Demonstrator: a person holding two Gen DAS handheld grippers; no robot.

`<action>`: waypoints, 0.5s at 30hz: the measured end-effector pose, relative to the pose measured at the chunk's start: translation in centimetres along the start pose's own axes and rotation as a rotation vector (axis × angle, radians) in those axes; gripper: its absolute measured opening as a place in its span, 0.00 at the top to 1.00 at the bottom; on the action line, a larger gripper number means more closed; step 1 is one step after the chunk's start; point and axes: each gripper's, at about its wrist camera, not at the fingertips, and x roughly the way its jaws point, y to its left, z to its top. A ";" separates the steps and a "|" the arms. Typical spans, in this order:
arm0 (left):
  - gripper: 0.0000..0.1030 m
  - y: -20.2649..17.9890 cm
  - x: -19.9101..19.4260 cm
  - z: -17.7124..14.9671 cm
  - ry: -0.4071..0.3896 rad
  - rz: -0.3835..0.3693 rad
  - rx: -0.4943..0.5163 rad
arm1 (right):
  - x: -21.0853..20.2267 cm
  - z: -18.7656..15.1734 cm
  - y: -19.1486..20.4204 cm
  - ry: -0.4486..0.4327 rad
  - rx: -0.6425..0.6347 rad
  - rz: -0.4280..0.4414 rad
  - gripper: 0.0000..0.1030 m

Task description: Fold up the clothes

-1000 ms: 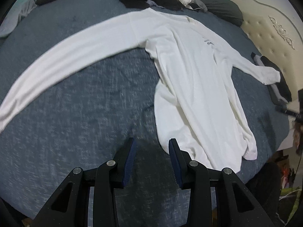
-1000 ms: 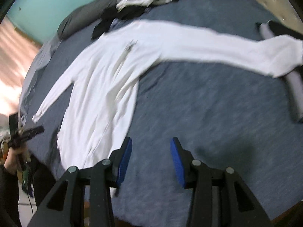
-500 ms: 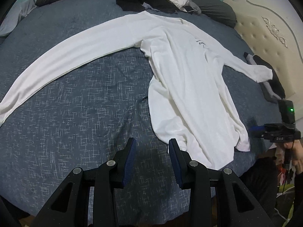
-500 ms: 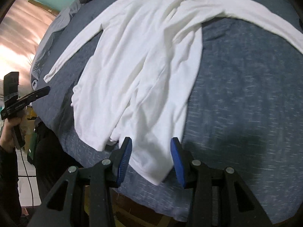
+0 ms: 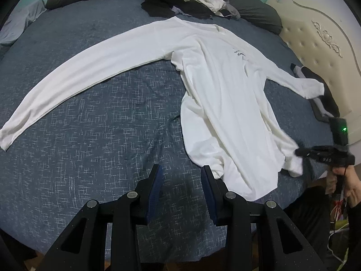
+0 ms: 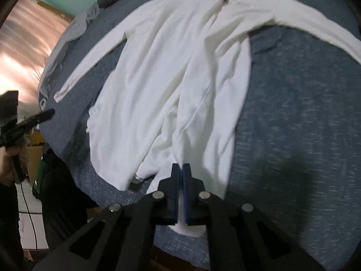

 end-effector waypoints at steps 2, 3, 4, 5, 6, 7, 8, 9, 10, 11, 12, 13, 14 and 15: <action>0.62 -0.1 0.3 0.0 0.005 -0.006 -0.002 | -1.6 -0.1 -1.0 -0.030 0.019 0.000 0.98; 0.62 -0.1 0.5 0.0 0.007 -0.010 -0.004 | -2.4 -0.2 -1.5 -0.046 0.028 -0.002 0.98; 0.62 -0.1 0.7 -0.1 0.014 -0.020 -0.006 | -3.2 -0.3 -2.1 -0.063 0.036 -0.004 0.98; 0.62 -0.1 1.0 -0.1 0.021 -0.030 -0.009 | -4.0 -0.4 -2.7 -0.079 0.045 -0.006 0.98; 0.62 -0.2 1.3 -0.1 0.026 -0.032 -0.009 | -4.8 -0.5 -3.2 -0.096 0.053 -0.008 0.98; 0.62 -0.3 1.6 -0.1 0.032 -0.033 -0.008 | -5.4 -0.6 -3.9 -0.106 0.065 -0.012 0.98; 0.61 -0.4 1.9 -0.1 0.038 -0.035 -0.008 | -5.8 -0.8 -4.6 -0.114 0.078 -0.018 0.98; 0.58 -0.4 2.2 -0.2 0.044 -0.042 -0.013 | -6.3 -1.0 -5.3 -0.123 0.091 -0.023 0.98; 0.57 -0.5 2.5 -0.2 0.049 -0.047 -0.017 | -6.6 -1.1 -5.9 -0.128 0.102 -0.029 0.98; 0.57 -0.5 2.7 -0.3 0.055 -0.052 -0.021 | -6.7 -1.3 -6.5 -0.134 0.112 -0.033 0.98; 0.57 -0.7 2.9 -0.3 0.060 -0.053 -0.017 | -6.9 -1.4 -7.1 -0.139 0.122 -0.038 0.98; 0.57 -0.9 3.1 -0.3 0.065 -0.054 -0.013 | -7.0 -1.5 -7.7 -0.144 0.132 -0.043 0.98; 0.56 -1.1 3.3 -0.3 0.070 -0.055 -0.010 | -7.2 -1.7 -8.3 -0.149 0.142 -0.048 0.98; 0.56 -1.2 3.5 -0.4 0.075 -0.056 -0.006 | -7.3 -1.8 -8.9 -0.154 0.152 -0.053 0.98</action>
